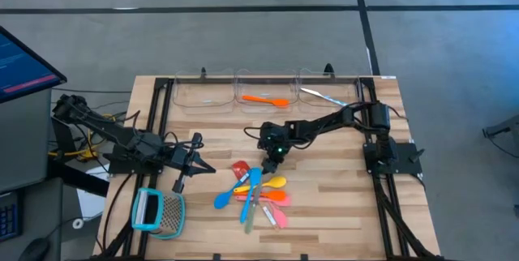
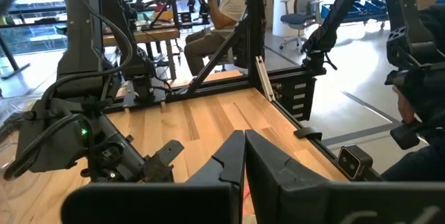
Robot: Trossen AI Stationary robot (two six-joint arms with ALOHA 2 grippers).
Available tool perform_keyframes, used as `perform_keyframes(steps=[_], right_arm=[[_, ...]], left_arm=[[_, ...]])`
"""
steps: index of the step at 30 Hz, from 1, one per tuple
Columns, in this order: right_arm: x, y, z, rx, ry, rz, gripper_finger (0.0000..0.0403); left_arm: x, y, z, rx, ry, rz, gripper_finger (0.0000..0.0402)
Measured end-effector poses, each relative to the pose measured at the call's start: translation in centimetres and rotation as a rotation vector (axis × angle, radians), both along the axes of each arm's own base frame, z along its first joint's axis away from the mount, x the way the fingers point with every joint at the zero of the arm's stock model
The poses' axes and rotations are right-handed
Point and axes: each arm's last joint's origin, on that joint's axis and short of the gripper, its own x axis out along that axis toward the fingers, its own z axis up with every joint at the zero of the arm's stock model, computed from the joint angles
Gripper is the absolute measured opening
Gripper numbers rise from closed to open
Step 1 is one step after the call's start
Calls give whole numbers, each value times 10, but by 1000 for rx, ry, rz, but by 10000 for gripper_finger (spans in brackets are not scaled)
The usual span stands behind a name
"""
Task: Pick & Place Kitchen Items
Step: Put the green table knife into the right transparent bin
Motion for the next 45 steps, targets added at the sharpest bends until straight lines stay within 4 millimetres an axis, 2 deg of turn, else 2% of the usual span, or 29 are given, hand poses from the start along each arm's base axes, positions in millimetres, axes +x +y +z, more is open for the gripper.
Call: perform_keyframes(steps=[12,18,30,45], right_arm=[[-2,0,2,44,-17,63,143],[-1,9,4,62,-53,132,141],[4,10,6,22,-83,80,154],[7,15,8,13,-105,57,140]], left_arm=[[0,0,0,1,3,0,3],[0,0,-1,2,6,0,3],[0,0,-1,2,6,0,3],[0,0,-1,4,8,0,3]])
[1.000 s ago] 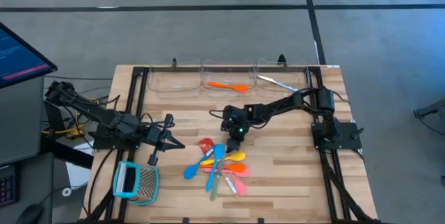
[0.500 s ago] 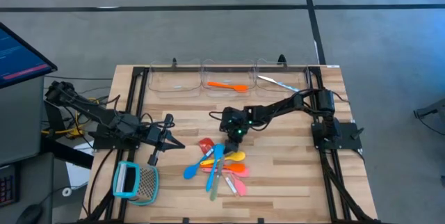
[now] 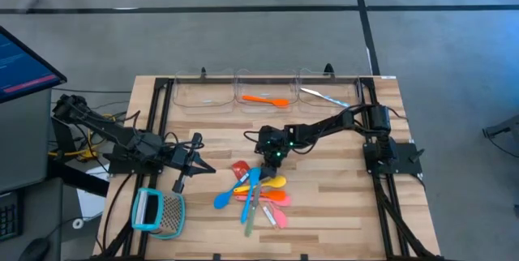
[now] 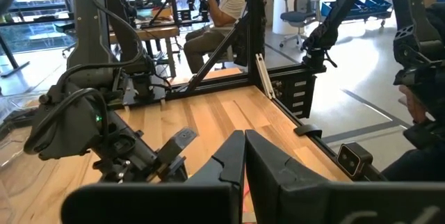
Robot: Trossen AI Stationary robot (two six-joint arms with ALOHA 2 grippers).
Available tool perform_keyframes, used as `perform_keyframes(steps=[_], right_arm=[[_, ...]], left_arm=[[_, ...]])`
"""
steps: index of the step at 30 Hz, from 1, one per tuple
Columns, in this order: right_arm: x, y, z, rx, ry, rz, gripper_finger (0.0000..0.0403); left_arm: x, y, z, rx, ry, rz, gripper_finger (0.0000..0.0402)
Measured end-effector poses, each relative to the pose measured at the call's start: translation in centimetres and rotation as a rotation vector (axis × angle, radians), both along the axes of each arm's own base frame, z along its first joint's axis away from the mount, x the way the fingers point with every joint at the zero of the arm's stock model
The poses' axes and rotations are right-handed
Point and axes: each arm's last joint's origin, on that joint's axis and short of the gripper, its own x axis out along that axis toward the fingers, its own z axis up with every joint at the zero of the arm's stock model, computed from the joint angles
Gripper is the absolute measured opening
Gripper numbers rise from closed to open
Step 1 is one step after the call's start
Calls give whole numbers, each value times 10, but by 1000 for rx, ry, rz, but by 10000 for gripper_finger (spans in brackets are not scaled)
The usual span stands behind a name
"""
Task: Pick & Place Kitchen Items
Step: Put the green table knife into the right transparent bin
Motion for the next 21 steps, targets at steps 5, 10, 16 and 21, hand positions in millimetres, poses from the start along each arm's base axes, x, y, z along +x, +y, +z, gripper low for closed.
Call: perform_keyframes(steps=[5,10,16,21], right_arm=[[-1,0,-1,0,19,-12,146],[-3,-1,-3,-18,52,-27,140],[-3,1,-3,-24,50,-20,137],[-2,1,-7,-23,48,-17,137]], left_arm=[[0,0,0,0,0,0,3],[0,0,0,0,0,0,3],[0,0,0,0,0,0,3],[0,0,0,0,0,0,3]])
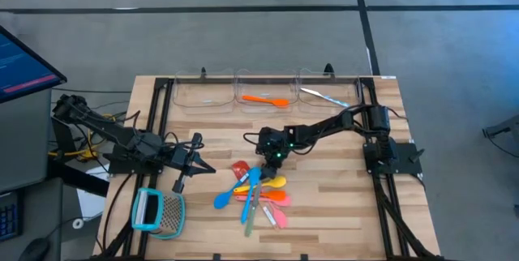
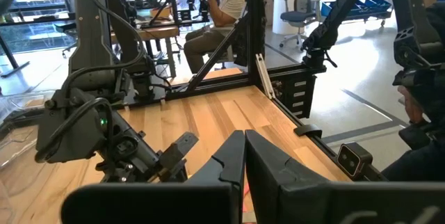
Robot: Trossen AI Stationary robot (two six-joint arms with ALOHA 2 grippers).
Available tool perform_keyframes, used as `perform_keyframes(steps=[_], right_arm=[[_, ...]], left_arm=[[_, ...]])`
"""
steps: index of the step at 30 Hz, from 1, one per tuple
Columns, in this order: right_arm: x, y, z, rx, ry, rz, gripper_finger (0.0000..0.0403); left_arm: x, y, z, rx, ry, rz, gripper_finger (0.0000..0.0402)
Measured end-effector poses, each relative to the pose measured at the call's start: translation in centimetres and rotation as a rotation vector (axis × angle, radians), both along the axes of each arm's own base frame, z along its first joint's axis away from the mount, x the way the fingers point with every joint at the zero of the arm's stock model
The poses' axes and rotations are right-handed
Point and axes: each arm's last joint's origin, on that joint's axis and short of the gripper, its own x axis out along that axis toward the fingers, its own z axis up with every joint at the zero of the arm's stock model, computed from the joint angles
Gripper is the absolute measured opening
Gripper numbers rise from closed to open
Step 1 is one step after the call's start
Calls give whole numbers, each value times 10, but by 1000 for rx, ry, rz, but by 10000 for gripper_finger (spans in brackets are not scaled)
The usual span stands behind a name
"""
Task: Pick & Place Kitchen Items
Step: Put the green table knife into the right transparent bin
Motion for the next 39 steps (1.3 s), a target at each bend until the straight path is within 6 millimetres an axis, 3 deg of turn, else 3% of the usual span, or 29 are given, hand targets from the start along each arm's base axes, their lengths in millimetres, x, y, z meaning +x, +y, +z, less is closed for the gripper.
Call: perform_keyframes(steps=[10,21,31,39], right_arm=[[7,1,-9,18,14,-6,125],[13,3,-4,7,-37,42,9],[11,-3,4,-6,-69,72,1],[4,-19,24,-59,-78,54,0]], left_arm=[[0,0,0,0,1,0,3],[0,0,0,2,5,0,3],[0,0,-1,3,6,0,3],[0,0,-1,3,7,0,3]])
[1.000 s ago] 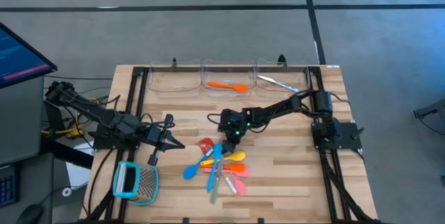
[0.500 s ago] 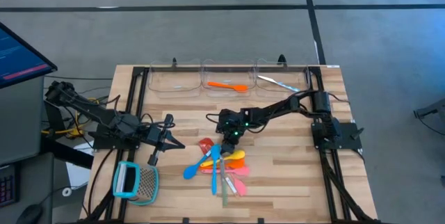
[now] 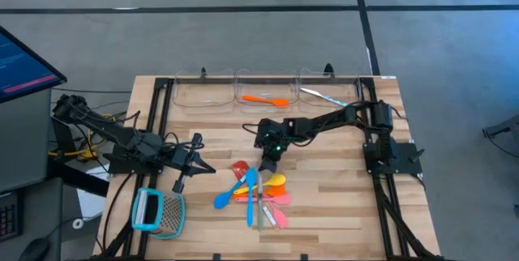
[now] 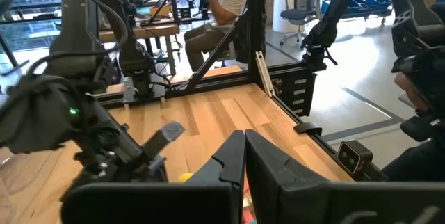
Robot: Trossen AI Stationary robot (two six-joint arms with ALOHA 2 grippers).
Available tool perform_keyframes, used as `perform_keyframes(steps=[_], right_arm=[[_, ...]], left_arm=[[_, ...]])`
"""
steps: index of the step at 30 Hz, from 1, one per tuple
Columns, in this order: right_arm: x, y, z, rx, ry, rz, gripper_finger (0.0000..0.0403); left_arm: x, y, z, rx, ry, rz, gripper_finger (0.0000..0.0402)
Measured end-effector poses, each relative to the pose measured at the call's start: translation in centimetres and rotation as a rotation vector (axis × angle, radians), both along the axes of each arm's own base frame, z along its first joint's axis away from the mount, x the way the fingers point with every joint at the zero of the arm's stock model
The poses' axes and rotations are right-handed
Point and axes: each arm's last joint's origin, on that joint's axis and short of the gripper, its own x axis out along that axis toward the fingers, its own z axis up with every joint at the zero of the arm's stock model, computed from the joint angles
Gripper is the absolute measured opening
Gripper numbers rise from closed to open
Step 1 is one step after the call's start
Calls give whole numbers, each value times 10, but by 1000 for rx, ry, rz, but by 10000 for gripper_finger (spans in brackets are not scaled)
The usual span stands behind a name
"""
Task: Pick & Place Kitchen Items
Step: Put the green table knife into the right transparent bin
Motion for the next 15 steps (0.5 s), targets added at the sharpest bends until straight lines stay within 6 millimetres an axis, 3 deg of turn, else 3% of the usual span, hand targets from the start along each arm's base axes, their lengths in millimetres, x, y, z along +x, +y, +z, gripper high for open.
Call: perform_keyframes(steps=[10,15], right_arm=[[-6,-8,18,-66,-29,1,0],[-6,-8,18,-67,-29,1,0]], left_arm=[[10,-4,-12,-94,100,39,3],[32,-5,-37,-246,210,309,6]])
